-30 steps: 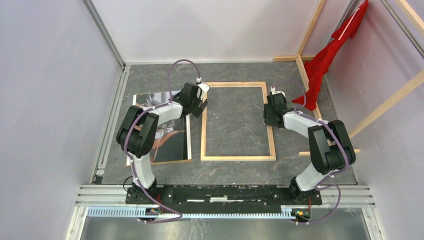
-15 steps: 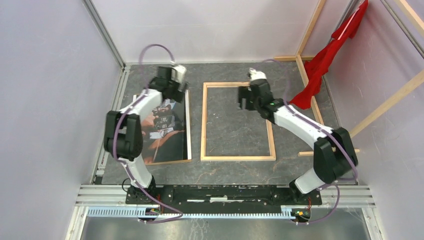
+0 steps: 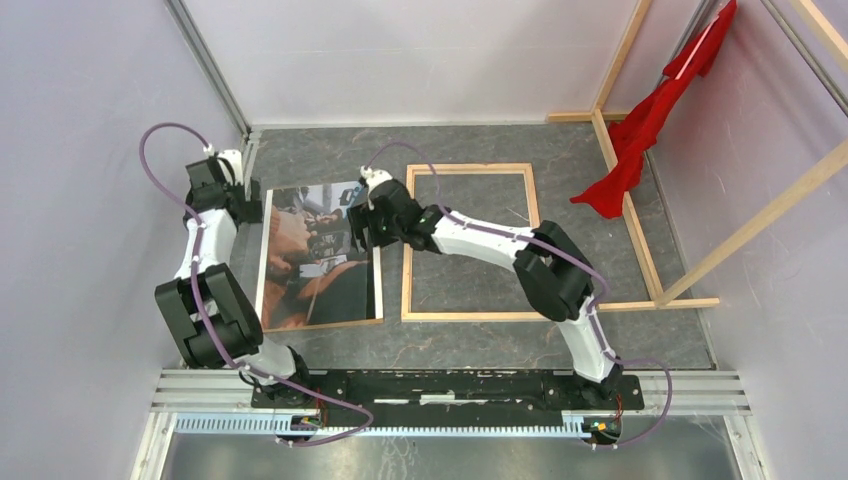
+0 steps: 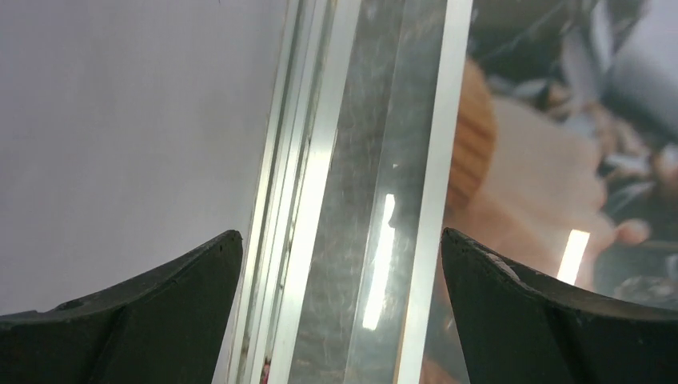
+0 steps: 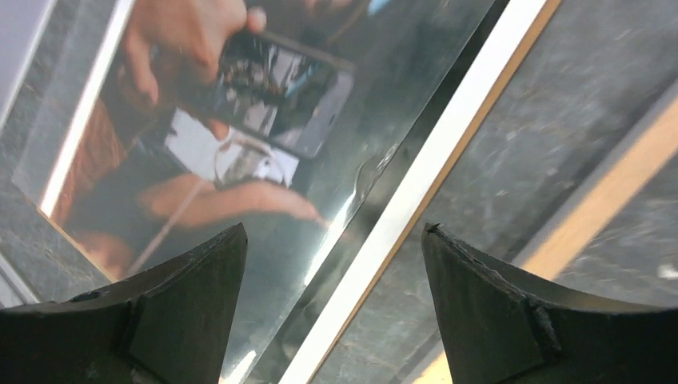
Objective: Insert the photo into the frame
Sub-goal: Pick up the photo frame item at the center of the board.
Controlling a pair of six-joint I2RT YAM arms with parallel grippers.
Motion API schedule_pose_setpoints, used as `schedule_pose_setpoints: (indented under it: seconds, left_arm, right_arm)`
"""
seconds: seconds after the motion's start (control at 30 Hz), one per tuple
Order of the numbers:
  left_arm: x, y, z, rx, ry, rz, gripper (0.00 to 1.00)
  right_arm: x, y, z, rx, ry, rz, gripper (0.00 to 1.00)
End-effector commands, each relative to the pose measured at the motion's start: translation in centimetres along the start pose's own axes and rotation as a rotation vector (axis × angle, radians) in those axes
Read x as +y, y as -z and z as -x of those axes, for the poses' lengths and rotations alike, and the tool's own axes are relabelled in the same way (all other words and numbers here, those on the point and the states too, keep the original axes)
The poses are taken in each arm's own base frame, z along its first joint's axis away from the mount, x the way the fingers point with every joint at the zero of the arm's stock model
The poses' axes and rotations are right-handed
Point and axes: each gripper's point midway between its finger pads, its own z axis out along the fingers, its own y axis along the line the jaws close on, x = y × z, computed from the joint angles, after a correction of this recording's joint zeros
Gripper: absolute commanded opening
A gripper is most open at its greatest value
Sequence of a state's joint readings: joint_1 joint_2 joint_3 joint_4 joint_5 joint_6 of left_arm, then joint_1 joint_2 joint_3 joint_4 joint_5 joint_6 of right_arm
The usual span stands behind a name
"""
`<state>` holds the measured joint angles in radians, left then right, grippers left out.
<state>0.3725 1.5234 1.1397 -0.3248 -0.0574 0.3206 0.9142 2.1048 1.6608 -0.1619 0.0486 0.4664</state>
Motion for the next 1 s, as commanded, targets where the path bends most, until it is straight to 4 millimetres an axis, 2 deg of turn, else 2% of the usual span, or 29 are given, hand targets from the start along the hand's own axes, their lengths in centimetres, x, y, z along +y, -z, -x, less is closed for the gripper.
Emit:
schedule_pose_setpoints:
  seconds: [0.0, 0.17, 0.23, 0.57, 0.7, 0.97]
  left_arm:
    - [2.8, 0.6, -2.1, 0.009, -0.070, 0.127, 1.00]
    - [6.0, 0.0, -4.9, 0.074, -0.077, 0.253, 0.99]
    - [6.5, -0.3, -5.8, 0.093, -0.070, 0.269, 0.98]
    - [6.6, -2.1, -8.8, 0.132, -0.103, 0.322, 0.97]
    - [6.5, -3.2, -10.0, 0.157, -0.116, 0.329, 0.97]
    - [5.3, -4.7, -11.6, 0.199, -0.113, 0.278, 0.97]
  right_arm:
    - [0.5, -1.2, -2.7, 0.066, -0.083, 0.016, 0.87]
    - [-0.3, -1.3, -5.4, 0.103, -0.111, 0.008, 0.87]
    - [-0.5, -1.5, -6.1, 0.120, -0.115, 0.001, 0.87]
    - [-0.3, -2.3, -11.7, 0.246, -0.168, 0.028, 0.88]
    - [-0.1, -2.4, -13.3, 0.271, -0.201, 0.036, 0.88]
    - [2.8, -2.8, -15.0, 0.310, -0.237, 0.107, 0.88]
